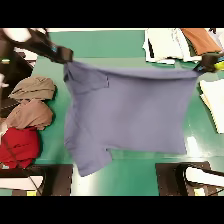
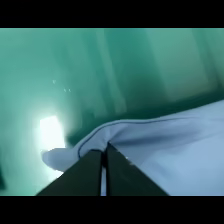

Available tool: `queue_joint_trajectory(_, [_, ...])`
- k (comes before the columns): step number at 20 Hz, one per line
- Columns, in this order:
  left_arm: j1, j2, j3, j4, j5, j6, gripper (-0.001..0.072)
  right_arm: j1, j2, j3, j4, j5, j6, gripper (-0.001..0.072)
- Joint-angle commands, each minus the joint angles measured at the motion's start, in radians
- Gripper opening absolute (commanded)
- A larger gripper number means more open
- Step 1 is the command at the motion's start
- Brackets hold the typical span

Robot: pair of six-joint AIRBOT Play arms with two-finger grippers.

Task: Fold the shirts.

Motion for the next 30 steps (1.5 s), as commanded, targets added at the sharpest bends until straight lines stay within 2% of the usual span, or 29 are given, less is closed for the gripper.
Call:
queue_joint_trajectory(1, [0.03, -0.166, -0.014, -0.025, 0.097, -0.016, 0.0026, 0.029, -0.157, -0.021, 0.005, -0.11, -0.009, 0.0014])
queue_joint_trajectory(4, [0.064, -0.181, -0.013, -0.034, 0.103, -0.015, 0.0025, 0.032, -0.241, 0.098, 0.005, -0.08, -0.01, 0.0014])
queue_joint_trajectory(7, [0.076, -0.175, -0.018, -0.055, -0.057, 0.027, 0.0026, 0.021, -0.237, 0.125, -0.006, 0.013, -0.051, 0.0014])
queue_joint_trajectory(9, [0.076, -0.175, -0.064, -0.074, -0.118, 0.03, 0.0026, 0.019, -0.196, 0.04, -0.043, 0.01, -0.051, 0.0014])
queue_joint_trajectory(14, [0.076, -0.175, -0.24, -0.144, 0.011, 0.018, 0.0027, 0.02, -0.158, -0.172, -0.045, -0.11, -0.048, 0.0017])
queue_joint_trajectory(15, [0.076, -0.175, -0.256, -0.144, 0.02, 0.009, 0.0114, 0.02, -0.158, -0.193, -0.039, -0.121, -0.043, 0.0053])
queue_joint_trajectory(16, [0.076, -0.175, -0.259, -0.144, 0.02, 0.007, 0.0453, 0.02, -0.158, -0.201, -0.039, -0.126, -0.042, 0.0252])
queue_joint_trajectory(17, [0.076, -0.175, -0.255, -0.141, 0.006, -0.001, 0.0545, 0.019, -0.156, -0.2, -0.039, -0.118, -0.03, 0.0375])
queue_joint_trajectory(21, [0.076, -0.1, -0.252, -0.131, -0.109, 0.0, 0.054, 0.011, -0.063, -0.201, -0.047, -0.046, -0.025, 0.0375])
queue_joint_trajectory(25, [0.076, 0.205, -0.64, -0.122, -0.064, -0.057, 0.0541, 0.018, 0.132, -0.316, -0.044, -0.039, -0.026, 0.0375])
queue_joint_trajectory(30, [0.076, 0.564, -1.142, -0.183, -0.04, -0.157, 0.0541, 0.02, 0.289, -0.488, -0.039, -0.154, -0.026, 0.0375])
